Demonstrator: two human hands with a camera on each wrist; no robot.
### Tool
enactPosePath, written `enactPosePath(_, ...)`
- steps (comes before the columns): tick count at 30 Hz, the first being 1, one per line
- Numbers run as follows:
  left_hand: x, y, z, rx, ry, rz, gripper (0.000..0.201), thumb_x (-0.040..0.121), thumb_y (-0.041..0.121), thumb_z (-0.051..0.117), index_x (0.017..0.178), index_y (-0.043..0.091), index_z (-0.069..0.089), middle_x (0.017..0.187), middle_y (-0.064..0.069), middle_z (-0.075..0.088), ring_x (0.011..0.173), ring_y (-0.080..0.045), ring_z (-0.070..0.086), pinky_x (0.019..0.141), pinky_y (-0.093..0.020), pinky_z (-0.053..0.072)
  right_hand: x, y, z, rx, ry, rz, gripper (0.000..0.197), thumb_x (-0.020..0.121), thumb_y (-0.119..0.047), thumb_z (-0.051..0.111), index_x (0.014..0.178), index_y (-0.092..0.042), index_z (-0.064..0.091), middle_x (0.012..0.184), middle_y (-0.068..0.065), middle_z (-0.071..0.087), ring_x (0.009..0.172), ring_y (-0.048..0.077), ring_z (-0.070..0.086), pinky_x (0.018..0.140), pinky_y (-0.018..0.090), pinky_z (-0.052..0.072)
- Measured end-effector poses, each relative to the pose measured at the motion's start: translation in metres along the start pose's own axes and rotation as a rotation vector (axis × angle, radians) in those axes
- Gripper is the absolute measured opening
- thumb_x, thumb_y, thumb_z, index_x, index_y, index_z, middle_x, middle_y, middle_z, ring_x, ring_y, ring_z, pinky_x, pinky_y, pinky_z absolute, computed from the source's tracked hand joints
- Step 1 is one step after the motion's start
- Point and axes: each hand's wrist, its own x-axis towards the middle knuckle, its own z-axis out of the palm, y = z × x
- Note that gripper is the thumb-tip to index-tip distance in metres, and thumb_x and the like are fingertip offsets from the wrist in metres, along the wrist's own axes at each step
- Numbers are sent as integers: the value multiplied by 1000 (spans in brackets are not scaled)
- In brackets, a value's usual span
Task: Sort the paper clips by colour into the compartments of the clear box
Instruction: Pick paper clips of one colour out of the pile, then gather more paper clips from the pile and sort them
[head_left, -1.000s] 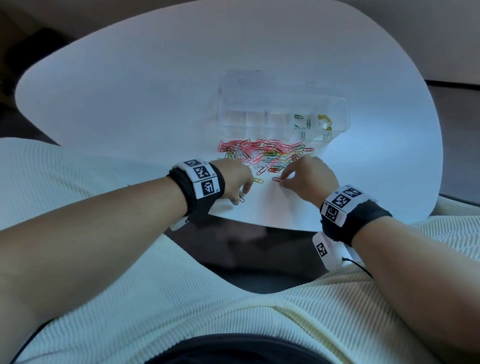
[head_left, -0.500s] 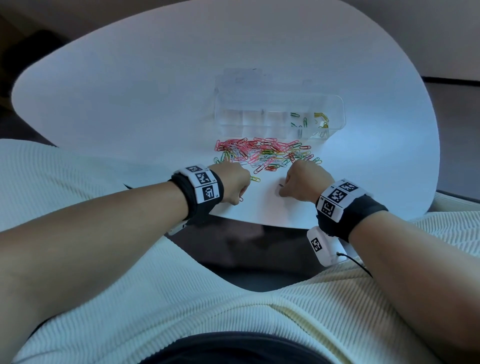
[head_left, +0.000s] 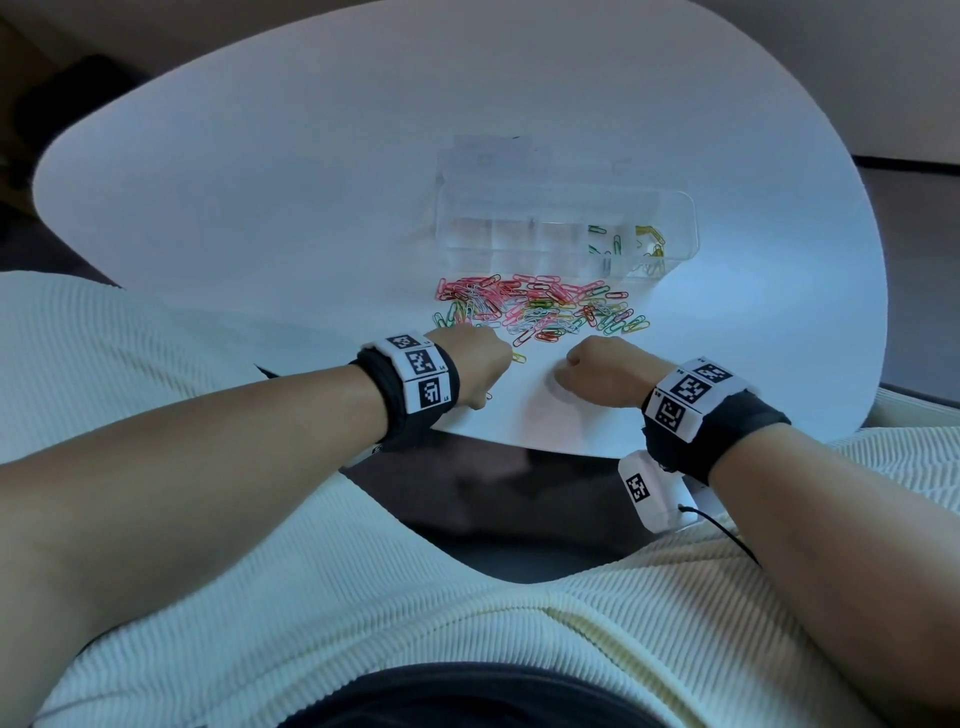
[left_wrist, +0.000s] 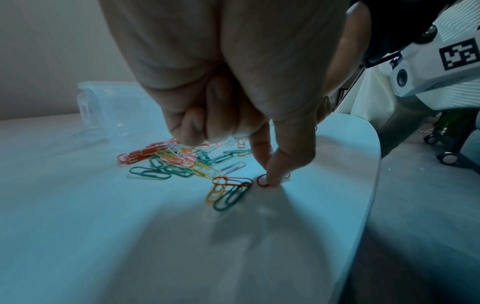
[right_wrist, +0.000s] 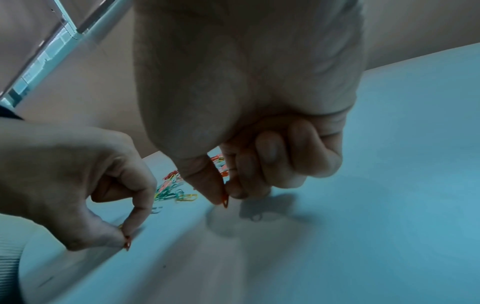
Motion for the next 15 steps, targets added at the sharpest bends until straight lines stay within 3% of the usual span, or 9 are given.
enactPosePath(2, -2, 0, 1, -11, 17, 16, 15, 82, 20, 64, 89, 6, 67, 80, -7, 65, 76, -27, 64, 57, -27, 46, 1, -1, -1, 27, -14, -18, 31, 97, -27, 38, 88, -5, 58, 97, 11, 58, 86, 25, 51, 68, 29, 36)
enactPosePath(3, -3, 1, 2, -20, 27, 18, 17, 82, 22, 62, 88, 6, 65, 79, -7, 64, 72, -26, 62, 54, -26, 42, 1, -2, -1, 63, -13, -24, 30, 97, -24, 36, 86, -5, 56, 96, 13, 58, 83, 25, 49, 65, 30, 36)
enactPosePath(6, -8, 5, -5, -182, 91, -5, 19, 86, 27, 51, 74, 12, 50, 67, -1, 48, 66, -23, 46, 55, -29, 34, -3, -8, -7, 440, 23, 20, 29, 94, -19, 38, 66, -15, 45, 66, 6, 45, 56, 21, 37, 48, 26, 29)
enactPosePath(9, -13, 4, -27, -653, 134, 24, 31, 89, 19, 43, 60, 15, 32, 57, -1, 33, 56, -20, 31, 56, -34, 26, -8, -10, -20, 958, 1, -2, 31, 85, -16, 37, 56, -20, 27, 54, 2, 23, 49, 16, 13, 45, 24, 12)
enactPosePath(13, -26, -5, -62, -1540, 38, 97, 14, 67, 15, 37, 56, 17, 28, 42, 0, 22, 46, -14, 12, 50, -29, 13, -10, -16, -41, 1357, -45, -54, 25, 83, -12, 30, 60, -11, 38, 53, 10, 40, 39, 16, 22, 41, 21, 16)
enactPosePath(15, -28, -11, -75, -1702, 46, 120, 10, 59, 12, 35, 57, 17, 28, 40, -1, 22, 45, -14, 12, 50, -28, 13, -8, -19, -50, 1435, -12, -49, 24, 81, -4, 29, 64, -9, 44, 58, 10, 46, 41, 17, 30, 43, 23, 24)
